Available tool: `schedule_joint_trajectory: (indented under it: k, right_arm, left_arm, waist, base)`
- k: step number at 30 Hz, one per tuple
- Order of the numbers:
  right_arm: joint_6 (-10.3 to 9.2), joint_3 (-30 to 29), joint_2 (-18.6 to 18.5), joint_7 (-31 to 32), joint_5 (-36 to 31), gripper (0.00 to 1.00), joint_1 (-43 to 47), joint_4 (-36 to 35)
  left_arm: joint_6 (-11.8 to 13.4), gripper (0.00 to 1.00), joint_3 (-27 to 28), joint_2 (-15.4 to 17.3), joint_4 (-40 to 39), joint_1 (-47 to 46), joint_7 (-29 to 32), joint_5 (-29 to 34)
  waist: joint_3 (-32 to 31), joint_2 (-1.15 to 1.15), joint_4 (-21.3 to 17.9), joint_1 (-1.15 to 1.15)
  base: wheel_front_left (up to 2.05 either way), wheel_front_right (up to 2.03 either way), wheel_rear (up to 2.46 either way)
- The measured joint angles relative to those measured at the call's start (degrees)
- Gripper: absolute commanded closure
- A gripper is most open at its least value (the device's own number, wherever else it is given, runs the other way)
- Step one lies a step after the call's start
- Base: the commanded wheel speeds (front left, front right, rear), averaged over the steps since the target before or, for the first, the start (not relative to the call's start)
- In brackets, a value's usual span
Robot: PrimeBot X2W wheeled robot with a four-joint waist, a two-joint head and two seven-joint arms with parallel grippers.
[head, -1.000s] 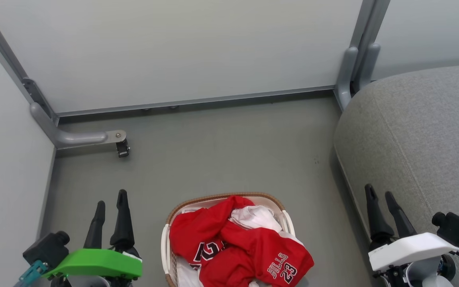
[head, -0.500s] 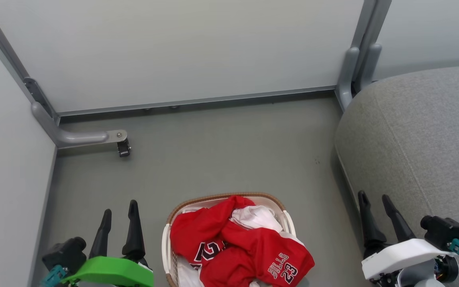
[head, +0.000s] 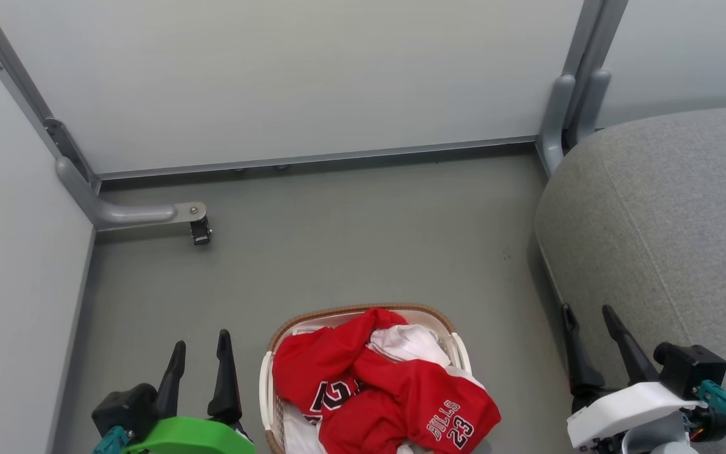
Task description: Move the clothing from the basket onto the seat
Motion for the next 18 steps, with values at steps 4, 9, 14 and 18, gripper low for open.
schedule_joint_trajectory:
  k: [4, 9, 14, 18]
  right_arm:
    - [0.0, 0.02, -0.01, -0.47, -1.87, 0.0, 0.12, -0.03]
    - [0.0, 0.12, -0.02, -1.11, -4.21, 0.0, 0.26, -0.14]
    - [0.0, 0.34, -0.04, -1.64, -6.45, 0.0, 0.62, -0.21]
    - [0.0, 0.51, -0.05, -2.14, -8.1, 0.0, 1.06, -0.25]
  left_arm:
    - [0.09, 0.0, -0.4, 0.02, 0.53, 0.01, -0.52, 1.76]
    - [0.18, 0.0, -1.1, 0.03, 1.32, 0.04, -1.08, 3.55]
    - [0.18, 0.0, -1.79, 0.04, 1.68, 0.26, -1.59, 5.35]
    - [0.2, 0.0, -2.1, 0.07, 1.82, 0.59, -2.03, 6.78]
  waist:
    - [0.02, 0.0, 0.24, 0.0]
    - [-0.04, 0.0, 0.49, 0.0]
    - [-0.16, 0.0, 0.7, 0.0]
    - [-0.25, 0.0, 0.84, 0.0]
  base:
    - [0.0, 0.0, 0.0]
    - [0.0, 0.0, 0.0]
    - [0.0, 0.0, 0.0]
    - [0.0, 0.0, 0.0]
